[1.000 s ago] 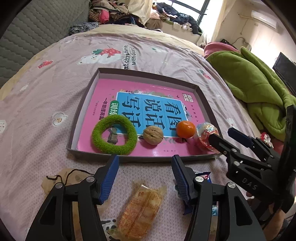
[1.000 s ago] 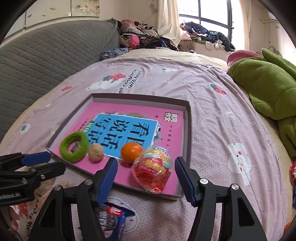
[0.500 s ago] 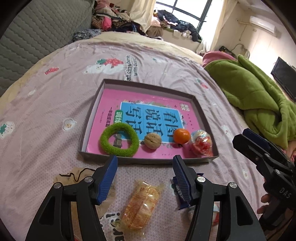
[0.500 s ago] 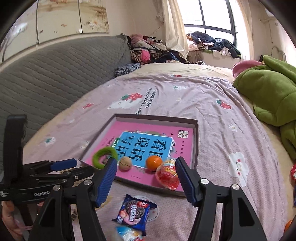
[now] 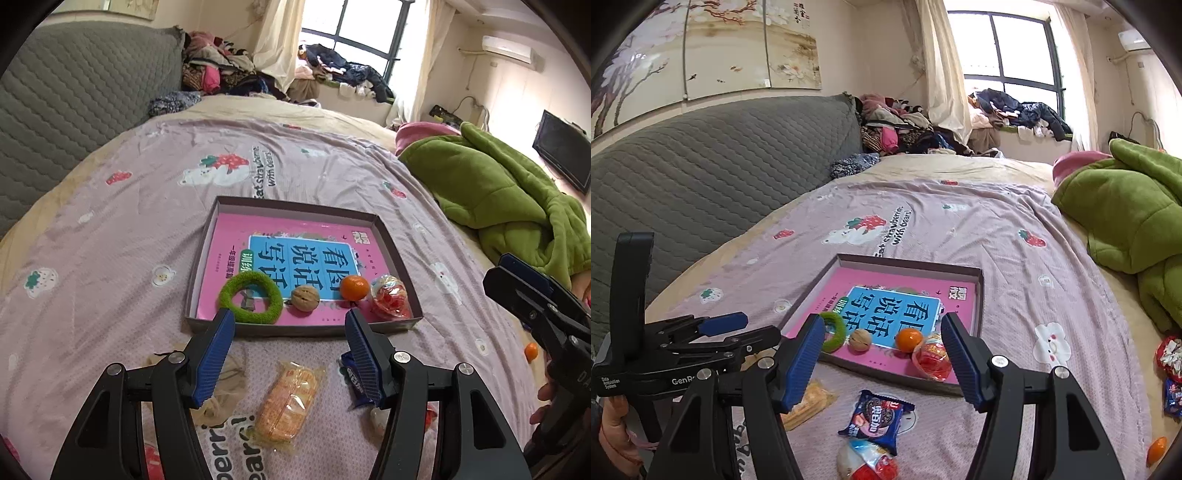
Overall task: Organize objects
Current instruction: 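Withdraw both tools from the tray back toward the remaining items, then move left tool to the wrapped cake pack while right tool approaches the white-red candy egg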
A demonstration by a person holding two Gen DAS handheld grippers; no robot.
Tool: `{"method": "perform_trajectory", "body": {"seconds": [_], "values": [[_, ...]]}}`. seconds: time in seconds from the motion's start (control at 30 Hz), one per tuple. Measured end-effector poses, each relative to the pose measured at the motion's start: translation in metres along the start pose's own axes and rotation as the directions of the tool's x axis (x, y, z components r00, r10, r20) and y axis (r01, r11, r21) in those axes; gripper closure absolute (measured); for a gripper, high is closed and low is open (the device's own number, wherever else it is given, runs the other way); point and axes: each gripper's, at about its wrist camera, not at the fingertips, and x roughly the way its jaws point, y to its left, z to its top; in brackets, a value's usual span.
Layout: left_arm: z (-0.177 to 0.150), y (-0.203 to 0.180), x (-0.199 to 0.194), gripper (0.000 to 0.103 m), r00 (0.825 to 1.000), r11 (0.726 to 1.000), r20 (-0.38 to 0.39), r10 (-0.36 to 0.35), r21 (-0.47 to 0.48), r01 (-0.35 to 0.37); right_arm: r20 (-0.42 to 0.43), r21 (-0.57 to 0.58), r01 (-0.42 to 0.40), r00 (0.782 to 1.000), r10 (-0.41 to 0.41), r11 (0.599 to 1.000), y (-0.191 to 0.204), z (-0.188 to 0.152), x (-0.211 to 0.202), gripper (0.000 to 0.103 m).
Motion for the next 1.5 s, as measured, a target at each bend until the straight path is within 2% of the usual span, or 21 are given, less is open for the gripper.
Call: {"method": "perform_trajectory", "body": {"seconds": [0.2, 0.77, 1.5], "values": [[-0.001, 0.002, -0.019, 0.039, 0.999, 1.000, 0.041, 0.027, 0.011, -0.027, 0.023, -0.020, -0.014, 1.000, 0.014, 1.000, 0.014, -0.001, -0.015, 0.038], [-0.011, 0.005, -0.065, 0.039, 0.993, 0.999, 0.112, 0.023, 0.030, -0.026, 0.060, -0.011, -0.030, 0.998, 0.031, 0.999, 0.028, -0.018, -0.049, 0.038], [-0.038, -0.009, -0.083, 0.039, 0.992, 0.998, 0.123, 0.018, 0.059, -0.026, 0.070, 0.000, -0.033, 0.997, 0.033, 0.999, 0.027, -0.048, -0.075, 0.038]]}}
